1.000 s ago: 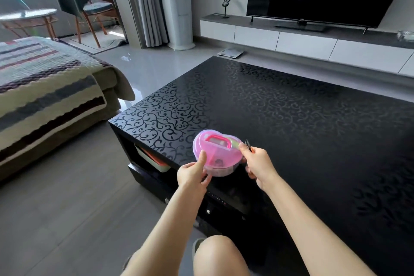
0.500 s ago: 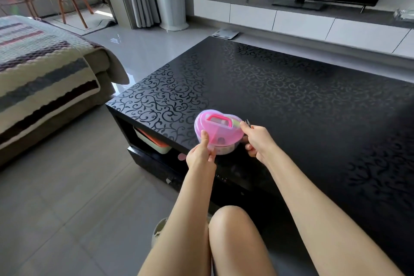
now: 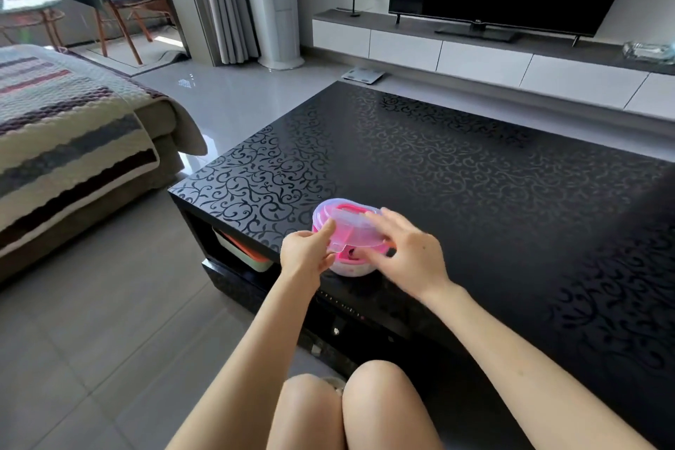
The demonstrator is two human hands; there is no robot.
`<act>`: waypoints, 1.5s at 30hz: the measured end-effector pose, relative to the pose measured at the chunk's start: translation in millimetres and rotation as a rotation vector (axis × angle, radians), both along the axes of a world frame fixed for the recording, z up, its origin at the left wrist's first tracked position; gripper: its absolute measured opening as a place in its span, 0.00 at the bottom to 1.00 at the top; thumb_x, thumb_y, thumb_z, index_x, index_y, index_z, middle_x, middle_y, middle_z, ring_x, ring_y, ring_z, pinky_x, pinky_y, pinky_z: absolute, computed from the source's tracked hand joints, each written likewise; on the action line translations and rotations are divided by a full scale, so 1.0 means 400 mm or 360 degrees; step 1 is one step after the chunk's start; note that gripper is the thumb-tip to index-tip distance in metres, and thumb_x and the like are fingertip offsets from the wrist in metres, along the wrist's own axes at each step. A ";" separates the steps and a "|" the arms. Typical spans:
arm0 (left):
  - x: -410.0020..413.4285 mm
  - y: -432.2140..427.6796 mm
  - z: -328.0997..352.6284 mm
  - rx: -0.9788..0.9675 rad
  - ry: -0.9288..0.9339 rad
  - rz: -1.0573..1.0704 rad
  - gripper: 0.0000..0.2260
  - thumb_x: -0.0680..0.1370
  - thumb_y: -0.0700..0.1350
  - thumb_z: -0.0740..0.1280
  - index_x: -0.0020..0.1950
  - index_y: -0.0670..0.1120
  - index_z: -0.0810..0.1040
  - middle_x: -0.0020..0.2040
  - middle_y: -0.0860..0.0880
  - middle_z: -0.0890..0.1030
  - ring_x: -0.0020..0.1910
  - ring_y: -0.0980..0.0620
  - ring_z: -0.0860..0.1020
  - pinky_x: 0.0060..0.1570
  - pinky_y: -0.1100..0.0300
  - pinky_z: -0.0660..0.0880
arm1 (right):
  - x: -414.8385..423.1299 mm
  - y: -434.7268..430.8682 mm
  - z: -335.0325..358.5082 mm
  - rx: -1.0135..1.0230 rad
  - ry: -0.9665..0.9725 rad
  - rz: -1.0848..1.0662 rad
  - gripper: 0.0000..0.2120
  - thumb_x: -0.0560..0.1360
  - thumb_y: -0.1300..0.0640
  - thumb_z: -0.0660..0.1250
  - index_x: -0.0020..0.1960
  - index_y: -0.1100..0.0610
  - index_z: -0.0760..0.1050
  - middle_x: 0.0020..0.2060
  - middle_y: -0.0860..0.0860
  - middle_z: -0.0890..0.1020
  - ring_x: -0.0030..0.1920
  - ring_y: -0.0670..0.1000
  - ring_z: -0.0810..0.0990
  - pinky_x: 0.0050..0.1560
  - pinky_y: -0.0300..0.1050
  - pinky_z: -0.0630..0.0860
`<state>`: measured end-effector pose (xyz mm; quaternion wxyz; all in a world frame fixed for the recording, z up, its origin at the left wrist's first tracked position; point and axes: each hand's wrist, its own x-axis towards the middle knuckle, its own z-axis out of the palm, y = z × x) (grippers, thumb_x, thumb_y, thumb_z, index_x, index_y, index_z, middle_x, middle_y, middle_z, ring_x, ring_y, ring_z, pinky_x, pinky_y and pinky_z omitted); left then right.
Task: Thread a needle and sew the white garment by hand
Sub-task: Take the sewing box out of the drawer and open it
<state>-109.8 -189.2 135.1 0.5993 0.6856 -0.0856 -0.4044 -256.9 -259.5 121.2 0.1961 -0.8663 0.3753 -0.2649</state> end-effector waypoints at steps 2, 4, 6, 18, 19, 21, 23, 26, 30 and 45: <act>0.012 -0.007 0.033 -0.0025 -0.0073 -0.0115 0.14 0.77 0.48 0.69 0.36 0.41 0.72 0.31 0.48 0.72 0.27 0.54 0.71 0.25 0.67 0.73 | -0.003 -0.007 -0.005 -0.0206 0.0290 0.0134 0.36 0.68 0.32 0.65 0.71 0.48 0.68 0.70 0.51 0.70 0.55 0.53 0.81 0.53 0.47 0.76; 0.028 -0.010 0.046 0.0001 -0.0234 -0.0189 0.15 0.79 0.49 0.65 0.35 0.42 0.76 0.28 0.50 0.74 0.26 0.54 0.71 0.28 0.63 0.73 | 0.001 -0.040 -0.010 -0.0480 0.0092 0.0132 0.28 0.69 0.42 0.70 0.65 0.52 0.76 0.62 0.52 0.79 0.47 0.54 0.84 0.42 0.46 0.79; 0.054 -0.012 0.028 0.0124 -0.0603 -0.0216 0.15 0.80 0.48 0.61 0.36 0.44 0.79 0.30 0.51 0.75 0.30 0.52 0.73 0.36 0.60 0.71 | 0.013 -0.079 0.016 -0.0449 -0.0185 0.0057 0.19 0.70 0.46 0.72 0.58 0.53 0.80 0.52 0.50 0.84 0.46 0.53 0.84 0.41 0.46 0.80; 0.121 -0.134 -0.038 0.0481 -0.2083 -0.1018 0.14 0.79 0.55 0.61 0.64 0.61 0.75 0.72 0.50 0.65 0.71 0.45 0.59 0.67 0.52 0.55 | 0.068 -0.326 0.035 0.0961 -0.0446 -0.0256 0.17 0.79 0.51 0.62 0.39 0.63 0.74 0.33 0.57 0.79 0.24 0.40 0.68 0.28 0.34 0.64; 0.128 -0.143 -0.038 0.0508 -0.2069 -0.1090 0.14 0.79 0.55 0.61 0.64 0.61 0.75 0.72 0.51 0.65 0.71 0.46 0.59 0.67 0.53 0.55 | 0.061 -0.324 0.026 0.0918 -0.0384 -0.0318 0.18 0.78 0.50 0.64 0.40 0.64 0.74 0.30 0.53 0.75 0.26 0.42 0.68 0.29 0.37 0.63; 0.142 -0.142 -0.036 0.0470 -0.1992 -0.1166 0.13 0.78 0.53 0.64 0.62 0.59 0.76 0.69 0.52 0.68 0.69 0.46 0.62 0.67 0.52 0.57 | 0.035 -0.289 0.009 0.0740 -0.0277 -0.0513 0.18 0.75 0.48 0.67 0.41 0.64 0.75 0.31 0.52 0.77 0.33 0.51 0.73 0.36 0.46 0.68; 0.163 -0.154 -0.045 0.0410 -0.1926 -0.1257 0.12 0.76 0.53 0.67 0.59 0.58 0.78 0.65 0.52 0.71 0.67 0.45 0.66 0.68 0.50 0.60 | 0.011 -0.232 -0.006 0.0720 -0.0256 -0.0591 0.17 0.73 0.47 0.68 0.40 0.62 0.77 0.31 0.53 0.82 0.36 0.53 0.79 0.39 0.46 0.73; 0.186 -0.170 -0.041 0.0330 -0.1839 -0.1331 0.16 0.70 0.60 0.68 0.54 0.57 0.80 0.60 0.51 0.75 0.63 0.46 0.70 0.66 0.47 0.63 | -0.009 -0.127 -0.019 0.1005 -0.0266 -0.0399 0.21 0.74 0.44 0.68 0.39 0.63 0.75 0.25 0.55 0.79 0.24 0.45 0.74 0.31 0.39 0.68; 0.197 -0.176 -0.024 0.0176 -0.1768 -0.1211 0.26 0.63 0.69 0.61 0.49 0.53 0.83 0.53 0.52 0.79 0.56 0.49 0.74 0.60 0.52 0.70 | 0.014 -0.046 -0.022 0.1613 -0.0528 -0.0242 0.08 0.77 0.53 0.66 0.51 0.58 0.77 0.33 0.63 0.81 0.16 0.41 0.64 0.19 0.34 0.55; 0.204 -0.120 0.074 -0.0347 -0.0689 -0.0199 0.05 0.77 0.48 0.68 0.50 0.47 0.79 0.43 0.52 0.83 0.39 0.56 0.76 0.40 0.63 0.71 | 0.197 -0.266 -0.074 0.1558 -0.0727 -0.0491 0.05 0.73 0.58 0.64 0.40 0.57 0.69 0.36 0.62 0.74 0.18 0.44 0.57 0.19 0.35 0.53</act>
